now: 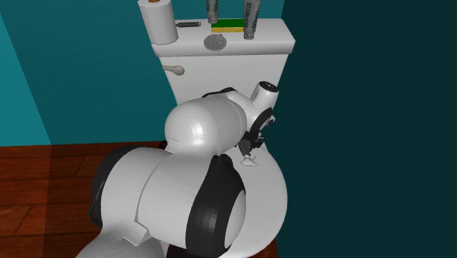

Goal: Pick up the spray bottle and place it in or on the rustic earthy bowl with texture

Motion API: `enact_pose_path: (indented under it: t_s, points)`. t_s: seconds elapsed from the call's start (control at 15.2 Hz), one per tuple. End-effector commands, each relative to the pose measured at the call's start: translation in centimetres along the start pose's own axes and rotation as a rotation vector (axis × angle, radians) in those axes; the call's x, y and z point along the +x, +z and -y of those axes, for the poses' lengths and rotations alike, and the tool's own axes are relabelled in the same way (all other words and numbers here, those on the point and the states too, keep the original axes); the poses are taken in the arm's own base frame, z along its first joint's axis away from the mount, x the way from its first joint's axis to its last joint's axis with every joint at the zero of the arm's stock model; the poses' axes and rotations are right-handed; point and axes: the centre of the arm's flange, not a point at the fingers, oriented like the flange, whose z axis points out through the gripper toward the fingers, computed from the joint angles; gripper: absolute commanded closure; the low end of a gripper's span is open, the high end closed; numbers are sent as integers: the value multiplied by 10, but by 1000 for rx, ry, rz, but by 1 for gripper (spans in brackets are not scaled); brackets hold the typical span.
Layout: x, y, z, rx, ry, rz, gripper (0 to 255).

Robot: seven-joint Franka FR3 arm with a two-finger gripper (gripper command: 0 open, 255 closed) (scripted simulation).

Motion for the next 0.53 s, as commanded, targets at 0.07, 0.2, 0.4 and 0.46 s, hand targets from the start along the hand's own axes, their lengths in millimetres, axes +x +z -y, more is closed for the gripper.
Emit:
enact_pose_path:
  t_s: [0.07, 0.2, 0.4, 0.46]
  points:
    - [0, 0, 0, 0, 0, 0, 255]
    - [0, 0, 0, 0, 0, 0, 255]
    - [0, -5, 1, 0, 0, 0, 255]
    - [-1, -10, 2, 0, 0, 0, 255]
